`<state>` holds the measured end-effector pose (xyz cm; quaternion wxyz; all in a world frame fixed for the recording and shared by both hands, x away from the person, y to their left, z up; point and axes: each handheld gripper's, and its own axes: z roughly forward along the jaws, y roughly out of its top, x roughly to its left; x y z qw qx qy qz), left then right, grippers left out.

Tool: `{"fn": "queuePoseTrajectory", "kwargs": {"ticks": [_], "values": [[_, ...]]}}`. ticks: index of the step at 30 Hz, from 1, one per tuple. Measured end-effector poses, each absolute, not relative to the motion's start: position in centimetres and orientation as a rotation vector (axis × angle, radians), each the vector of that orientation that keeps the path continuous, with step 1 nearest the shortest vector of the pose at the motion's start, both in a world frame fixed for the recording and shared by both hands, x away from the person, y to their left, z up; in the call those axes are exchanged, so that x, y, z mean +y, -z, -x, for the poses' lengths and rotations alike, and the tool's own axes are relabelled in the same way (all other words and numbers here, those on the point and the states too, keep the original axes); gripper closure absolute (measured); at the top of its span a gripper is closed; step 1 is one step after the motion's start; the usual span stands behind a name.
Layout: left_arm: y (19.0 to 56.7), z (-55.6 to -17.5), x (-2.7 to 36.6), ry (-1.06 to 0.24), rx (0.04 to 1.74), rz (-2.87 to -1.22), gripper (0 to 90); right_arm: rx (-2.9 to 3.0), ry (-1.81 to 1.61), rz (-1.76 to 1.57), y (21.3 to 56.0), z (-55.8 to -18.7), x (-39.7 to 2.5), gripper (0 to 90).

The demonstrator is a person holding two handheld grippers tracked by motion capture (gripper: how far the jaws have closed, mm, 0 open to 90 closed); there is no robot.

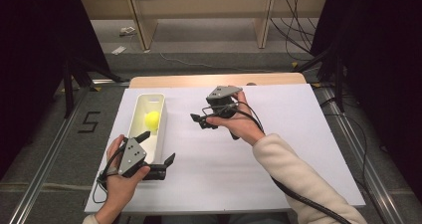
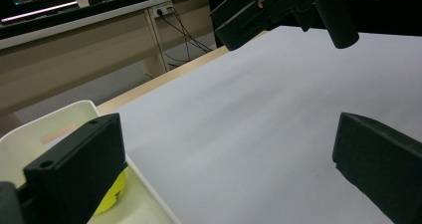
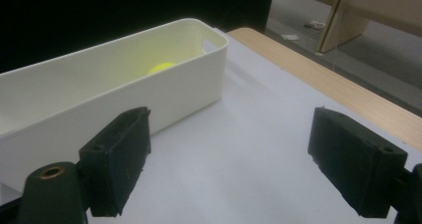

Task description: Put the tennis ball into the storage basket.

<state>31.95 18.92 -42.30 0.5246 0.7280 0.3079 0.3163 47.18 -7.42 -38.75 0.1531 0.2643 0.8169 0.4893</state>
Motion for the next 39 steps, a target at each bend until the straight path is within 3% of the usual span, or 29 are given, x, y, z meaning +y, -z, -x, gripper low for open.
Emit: {"fn": "queuePoseTrajectory", "kwargs": {"ticks": [39], "values": [[42.3,-32.0,18.9,-0.758,0.741,-1.737,0.0,2.304,-1.368,-0.847,39.7,-45.5,-13.2,18.7]]}}
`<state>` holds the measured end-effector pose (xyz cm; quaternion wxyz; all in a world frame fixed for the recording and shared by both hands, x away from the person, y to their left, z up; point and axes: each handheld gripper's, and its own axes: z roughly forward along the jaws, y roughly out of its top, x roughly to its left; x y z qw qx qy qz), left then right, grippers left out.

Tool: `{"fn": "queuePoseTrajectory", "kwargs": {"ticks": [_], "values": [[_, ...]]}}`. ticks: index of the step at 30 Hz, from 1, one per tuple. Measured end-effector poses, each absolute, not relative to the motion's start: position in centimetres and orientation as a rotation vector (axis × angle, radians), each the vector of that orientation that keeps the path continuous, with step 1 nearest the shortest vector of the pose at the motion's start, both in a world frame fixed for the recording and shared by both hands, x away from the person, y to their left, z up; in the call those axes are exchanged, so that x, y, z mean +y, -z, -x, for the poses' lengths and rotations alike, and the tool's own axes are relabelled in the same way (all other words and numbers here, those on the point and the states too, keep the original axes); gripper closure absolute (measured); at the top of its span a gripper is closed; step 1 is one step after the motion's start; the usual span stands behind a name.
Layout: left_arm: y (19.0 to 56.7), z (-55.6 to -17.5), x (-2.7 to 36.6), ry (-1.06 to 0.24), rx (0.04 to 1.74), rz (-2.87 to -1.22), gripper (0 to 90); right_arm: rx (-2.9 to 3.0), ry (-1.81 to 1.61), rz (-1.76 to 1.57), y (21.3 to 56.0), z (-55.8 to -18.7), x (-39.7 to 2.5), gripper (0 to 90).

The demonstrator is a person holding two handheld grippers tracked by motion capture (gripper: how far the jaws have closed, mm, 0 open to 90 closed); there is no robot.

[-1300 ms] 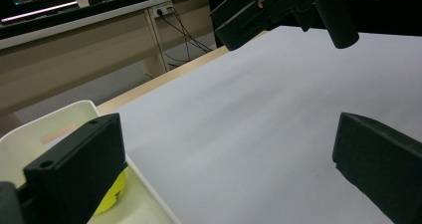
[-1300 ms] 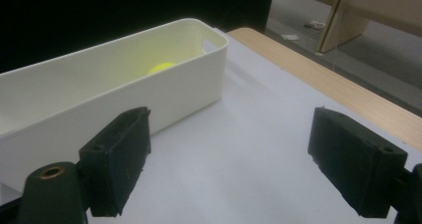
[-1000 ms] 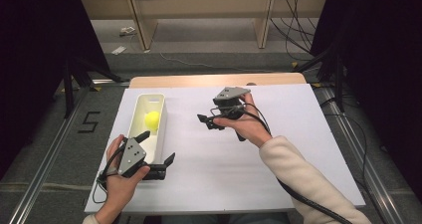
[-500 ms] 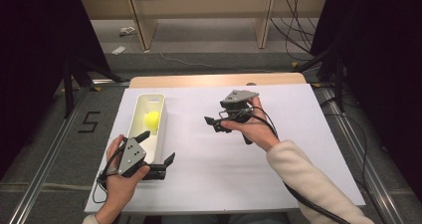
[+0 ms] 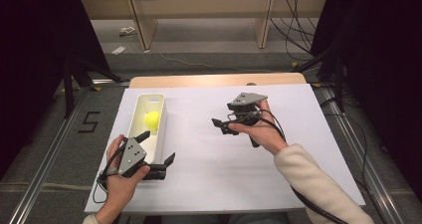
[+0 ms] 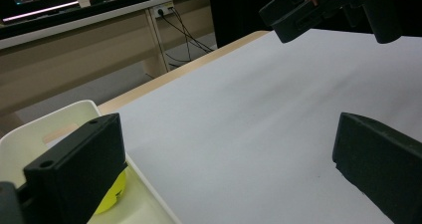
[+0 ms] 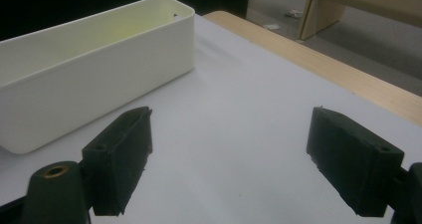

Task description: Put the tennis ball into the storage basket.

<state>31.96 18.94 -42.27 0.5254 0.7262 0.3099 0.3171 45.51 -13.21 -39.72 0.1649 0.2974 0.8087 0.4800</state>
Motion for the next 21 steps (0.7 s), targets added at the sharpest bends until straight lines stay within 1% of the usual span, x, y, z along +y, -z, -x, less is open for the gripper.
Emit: {"fn": "queuePoseTrajectory", "kwargs": {"ticks": [21], "values": [[42.3,-32.0,18.9,-0.761,0.736,-1.742,0.0,2.266,-1.353,-0.900,40.0,-44.6,-16.2,18.7]]}}
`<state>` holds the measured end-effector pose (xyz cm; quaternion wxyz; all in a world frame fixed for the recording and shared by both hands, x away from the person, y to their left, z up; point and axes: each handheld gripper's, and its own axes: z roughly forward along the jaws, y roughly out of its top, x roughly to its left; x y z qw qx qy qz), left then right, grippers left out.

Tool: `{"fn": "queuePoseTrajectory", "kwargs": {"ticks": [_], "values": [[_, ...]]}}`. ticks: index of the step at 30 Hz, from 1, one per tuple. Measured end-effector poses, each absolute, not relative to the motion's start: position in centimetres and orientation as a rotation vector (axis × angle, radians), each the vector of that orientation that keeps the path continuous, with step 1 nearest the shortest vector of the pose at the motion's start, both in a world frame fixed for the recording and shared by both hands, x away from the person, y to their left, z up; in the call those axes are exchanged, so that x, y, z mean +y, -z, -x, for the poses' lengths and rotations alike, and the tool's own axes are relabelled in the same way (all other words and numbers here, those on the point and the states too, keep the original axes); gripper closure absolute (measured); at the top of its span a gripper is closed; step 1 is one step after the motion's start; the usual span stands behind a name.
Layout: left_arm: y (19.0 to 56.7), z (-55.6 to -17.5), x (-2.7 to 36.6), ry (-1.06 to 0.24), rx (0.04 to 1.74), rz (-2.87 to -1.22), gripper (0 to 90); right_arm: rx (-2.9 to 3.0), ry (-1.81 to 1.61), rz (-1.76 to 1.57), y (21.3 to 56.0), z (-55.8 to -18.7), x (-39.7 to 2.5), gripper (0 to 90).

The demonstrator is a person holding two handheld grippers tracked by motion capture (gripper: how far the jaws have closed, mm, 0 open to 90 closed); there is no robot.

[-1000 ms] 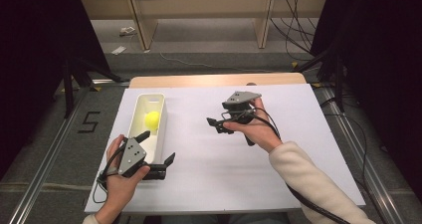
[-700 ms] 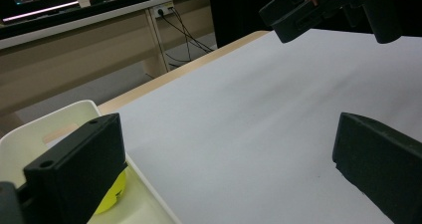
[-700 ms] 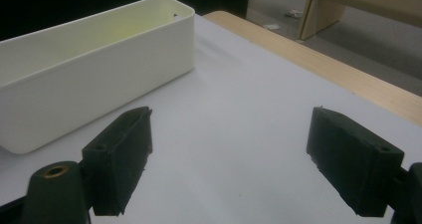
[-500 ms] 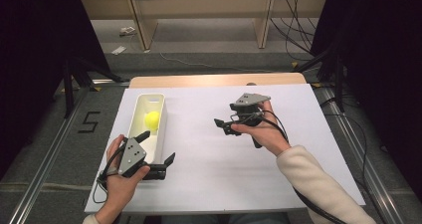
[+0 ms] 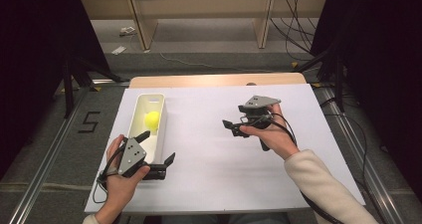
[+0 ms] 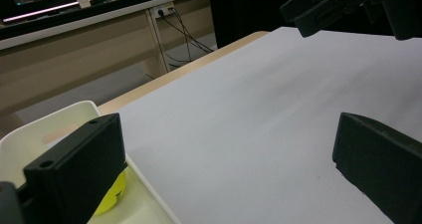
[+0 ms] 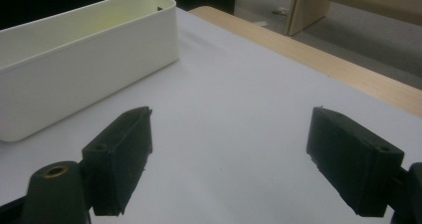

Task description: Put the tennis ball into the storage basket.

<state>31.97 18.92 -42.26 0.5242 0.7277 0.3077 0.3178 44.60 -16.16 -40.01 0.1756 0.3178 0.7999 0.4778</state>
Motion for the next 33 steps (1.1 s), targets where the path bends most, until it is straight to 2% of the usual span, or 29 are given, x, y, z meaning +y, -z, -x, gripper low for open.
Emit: {"fn": "queuePoseTrajectory", "kwargs": {"ticks": [33], "values": [[42.2,-32.0,19.0,-0.768,0.733,-1.734,0.0,2.212,-1.318,-0.992,40.6,-43.0,-20.9,18.8]]}}
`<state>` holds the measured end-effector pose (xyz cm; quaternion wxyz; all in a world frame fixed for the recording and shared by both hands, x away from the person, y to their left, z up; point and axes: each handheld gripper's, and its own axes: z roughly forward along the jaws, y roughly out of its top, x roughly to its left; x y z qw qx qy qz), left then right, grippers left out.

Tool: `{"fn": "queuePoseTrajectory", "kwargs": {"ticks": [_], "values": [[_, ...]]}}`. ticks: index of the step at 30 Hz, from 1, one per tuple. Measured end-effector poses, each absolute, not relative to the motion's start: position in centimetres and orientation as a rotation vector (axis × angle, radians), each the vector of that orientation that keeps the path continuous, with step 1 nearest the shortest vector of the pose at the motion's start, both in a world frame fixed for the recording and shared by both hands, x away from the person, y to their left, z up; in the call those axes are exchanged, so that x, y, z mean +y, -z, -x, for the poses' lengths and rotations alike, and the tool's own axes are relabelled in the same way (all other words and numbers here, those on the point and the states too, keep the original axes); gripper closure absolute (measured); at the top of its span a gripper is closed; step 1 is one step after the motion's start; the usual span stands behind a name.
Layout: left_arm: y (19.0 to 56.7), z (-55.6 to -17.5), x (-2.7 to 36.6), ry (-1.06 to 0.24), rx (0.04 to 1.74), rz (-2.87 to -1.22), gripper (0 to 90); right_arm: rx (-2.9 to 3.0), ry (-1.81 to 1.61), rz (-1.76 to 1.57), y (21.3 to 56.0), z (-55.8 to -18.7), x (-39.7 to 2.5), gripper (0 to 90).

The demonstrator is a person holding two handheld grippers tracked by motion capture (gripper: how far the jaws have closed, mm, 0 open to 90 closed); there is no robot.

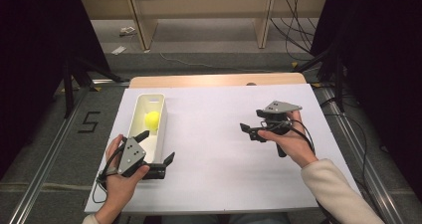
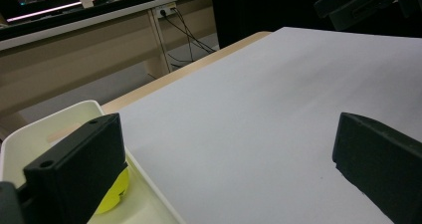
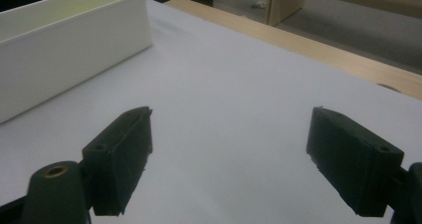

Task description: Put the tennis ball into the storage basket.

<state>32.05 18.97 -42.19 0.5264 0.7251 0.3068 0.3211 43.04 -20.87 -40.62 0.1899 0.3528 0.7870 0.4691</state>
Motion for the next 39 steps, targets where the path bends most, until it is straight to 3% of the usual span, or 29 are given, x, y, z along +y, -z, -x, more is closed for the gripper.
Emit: {"fn": "queuePoseTrajectory", "kwargs": {"ticks": [39], "values": [[42.1,-32.0,19.0,-0.772,0.750,-1.731,0.0,2.135,-1.253,-1.124,42.6,-39.0,-27.7,18.8]]}}
